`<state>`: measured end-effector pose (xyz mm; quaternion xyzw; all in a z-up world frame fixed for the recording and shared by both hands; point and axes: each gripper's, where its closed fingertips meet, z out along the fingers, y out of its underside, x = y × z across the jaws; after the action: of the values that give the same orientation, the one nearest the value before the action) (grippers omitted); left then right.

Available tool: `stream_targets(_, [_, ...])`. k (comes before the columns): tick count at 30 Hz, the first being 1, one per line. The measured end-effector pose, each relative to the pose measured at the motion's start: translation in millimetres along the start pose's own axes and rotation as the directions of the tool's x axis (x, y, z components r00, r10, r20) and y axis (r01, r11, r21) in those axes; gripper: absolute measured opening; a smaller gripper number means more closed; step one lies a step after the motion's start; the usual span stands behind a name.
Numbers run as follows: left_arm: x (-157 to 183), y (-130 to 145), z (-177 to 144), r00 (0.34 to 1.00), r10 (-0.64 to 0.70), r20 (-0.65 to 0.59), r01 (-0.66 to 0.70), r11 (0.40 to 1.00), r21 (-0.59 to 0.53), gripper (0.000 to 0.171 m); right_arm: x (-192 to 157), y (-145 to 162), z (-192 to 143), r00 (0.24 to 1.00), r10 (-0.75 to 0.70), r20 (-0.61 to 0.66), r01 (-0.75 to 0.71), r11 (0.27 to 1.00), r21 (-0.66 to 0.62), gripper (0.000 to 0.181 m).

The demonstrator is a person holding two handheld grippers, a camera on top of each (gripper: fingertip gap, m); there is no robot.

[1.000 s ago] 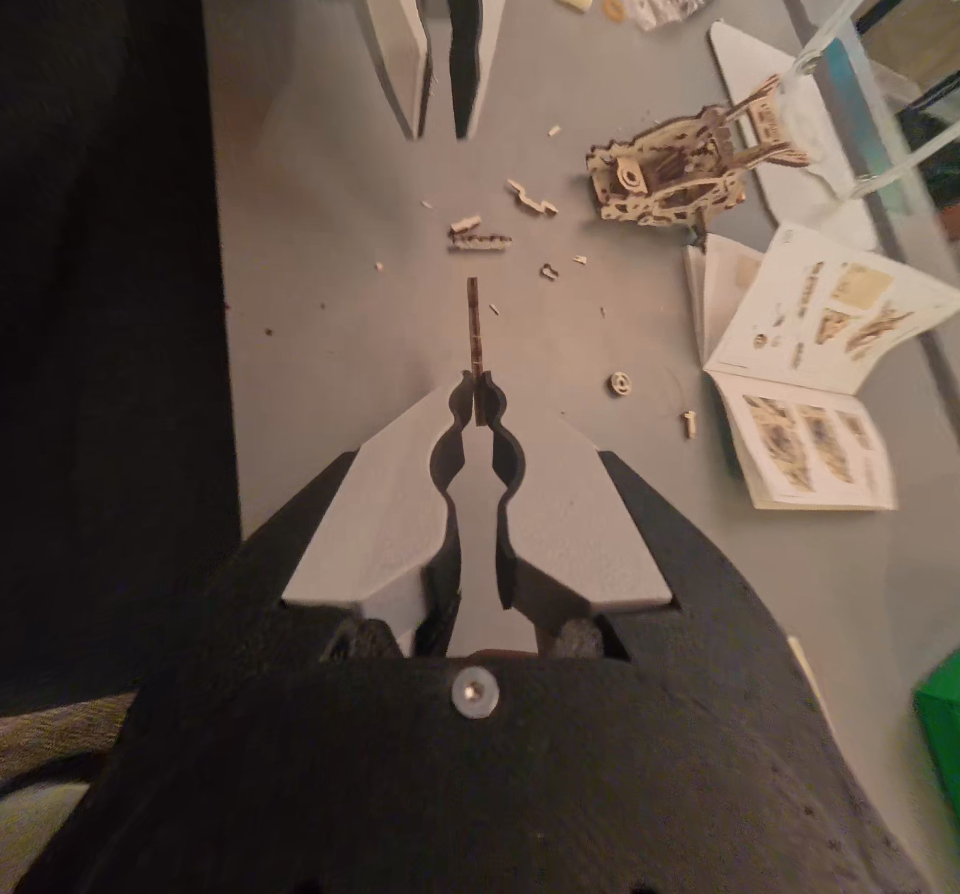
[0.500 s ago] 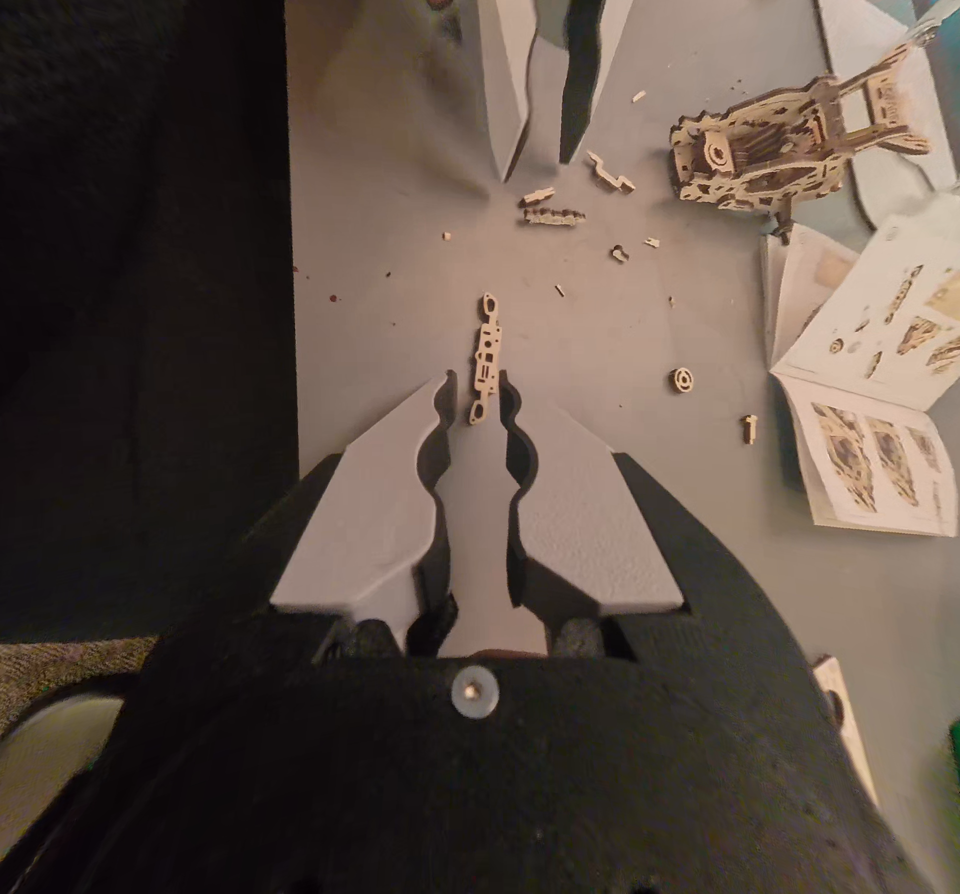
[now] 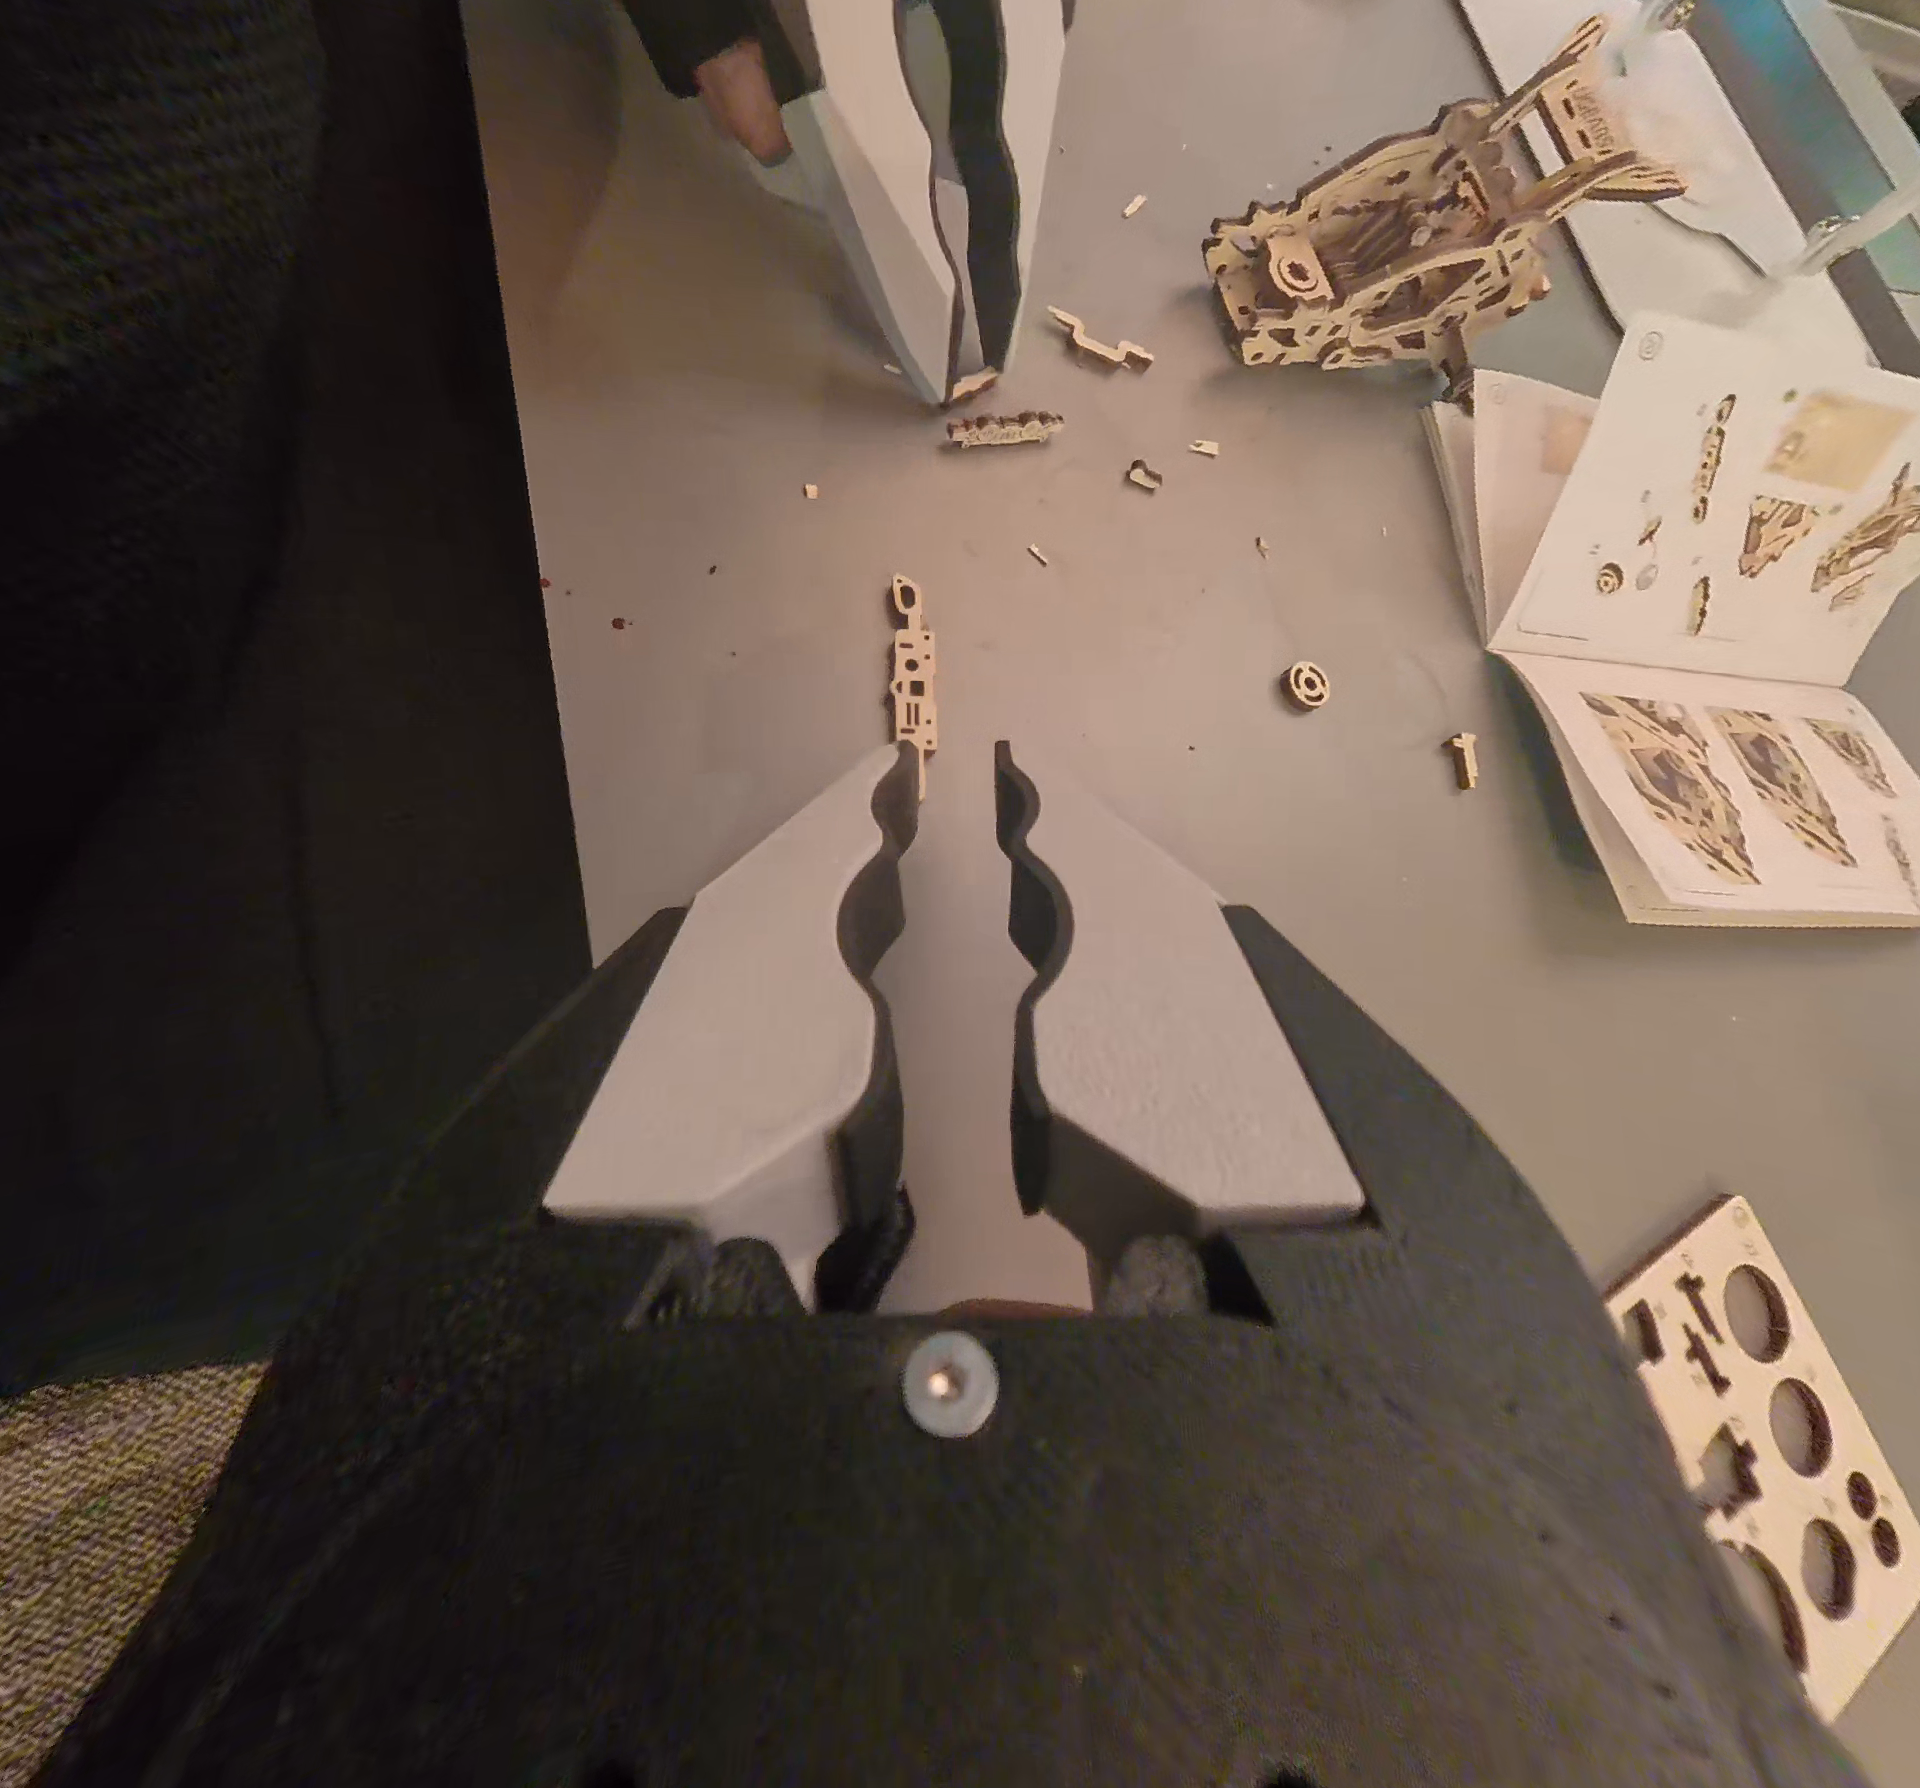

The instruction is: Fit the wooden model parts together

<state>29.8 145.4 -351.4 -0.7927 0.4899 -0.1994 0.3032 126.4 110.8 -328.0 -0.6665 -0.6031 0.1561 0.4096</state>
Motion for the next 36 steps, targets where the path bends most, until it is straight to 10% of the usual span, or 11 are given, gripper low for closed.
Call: stream_targets(36, [-2.4,-43.7,7.0,0.998,-0.067,-0.006,0.067,0.991,0.114,0.035,24.0,-3.7,-4.2,0.996,0.049,-0.079,-0.047,0.998,0.034,0.021])
